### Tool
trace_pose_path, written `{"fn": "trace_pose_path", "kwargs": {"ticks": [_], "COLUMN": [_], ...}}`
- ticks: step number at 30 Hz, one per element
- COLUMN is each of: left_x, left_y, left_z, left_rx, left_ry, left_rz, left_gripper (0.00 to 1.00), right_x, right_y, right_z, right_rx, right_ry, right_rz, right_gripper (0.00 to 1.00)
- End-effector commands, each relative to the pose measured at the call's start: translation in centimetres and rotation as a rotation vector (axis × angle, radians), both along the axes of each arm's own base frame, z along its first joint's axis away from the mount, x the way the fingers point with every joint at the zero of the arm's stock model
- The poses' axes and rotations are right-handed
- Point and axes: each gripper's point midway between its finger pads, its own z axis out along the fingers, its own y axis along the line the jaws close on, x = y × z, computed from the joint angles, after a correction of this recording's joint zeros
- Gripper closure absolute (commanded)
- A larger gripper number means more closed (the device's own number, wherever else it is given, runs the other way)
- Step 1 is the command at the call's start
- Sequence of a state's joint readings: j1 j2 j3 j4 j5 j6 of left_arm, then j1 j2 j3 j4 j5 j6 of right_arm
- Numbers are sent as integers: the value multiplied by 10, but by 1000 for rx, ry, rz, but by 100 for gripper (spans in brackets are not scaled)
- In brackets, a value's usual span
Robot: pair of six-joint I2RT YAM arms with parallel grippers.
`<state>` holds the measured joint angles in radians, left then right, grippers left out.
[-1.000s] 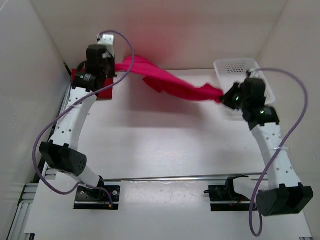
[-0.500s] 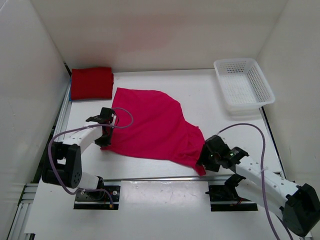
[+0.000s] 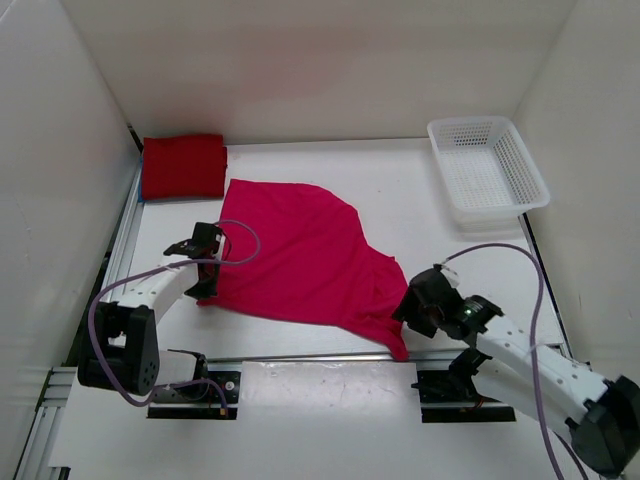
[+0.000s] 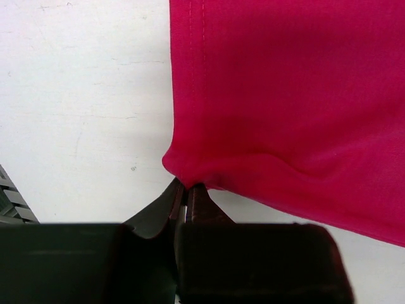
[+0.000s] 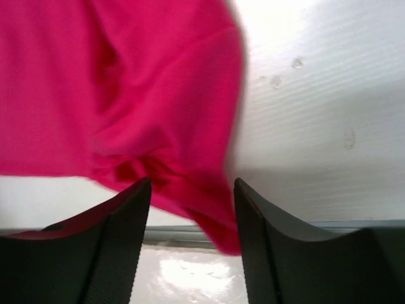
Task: Fold and stack the t-shirts
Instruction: Flatten out the tshirt
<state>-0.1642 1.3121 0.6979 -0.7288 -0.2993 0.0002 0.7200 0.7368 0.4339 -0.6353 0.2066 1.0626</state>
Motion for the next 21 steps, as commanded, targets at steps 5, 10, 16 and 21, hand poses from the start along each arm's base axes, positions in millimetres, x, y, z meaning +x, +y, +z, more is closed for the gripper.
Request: {"fn": "trace_pose_path", "kwargs": {"ticks": [5, 10, 16, 21], "left_x": [1, 0, 42, 185], "left_y": [4, -2, -20, -29], "left_z": [2, 4, 23, 154], "left_rx": [-4, -39, -128, -138], "left_ry": [-33, -49, -80, -435], "left_rz": [19, 9, -9, -1], "left_gripper": [90, 90, 90, 90], "right_x": [24, 16, 68, 246], "right_y": [-7, -2, -6, -41], "right_z": [-19, -54, -46, 152], "right_rx": [-44, 15, 17, -73], "right_ry": [32, 163, 159, -230], "right_rz": [-109, -122, -97, -76], "right_gripper": [44, 59, 100, 100]}}
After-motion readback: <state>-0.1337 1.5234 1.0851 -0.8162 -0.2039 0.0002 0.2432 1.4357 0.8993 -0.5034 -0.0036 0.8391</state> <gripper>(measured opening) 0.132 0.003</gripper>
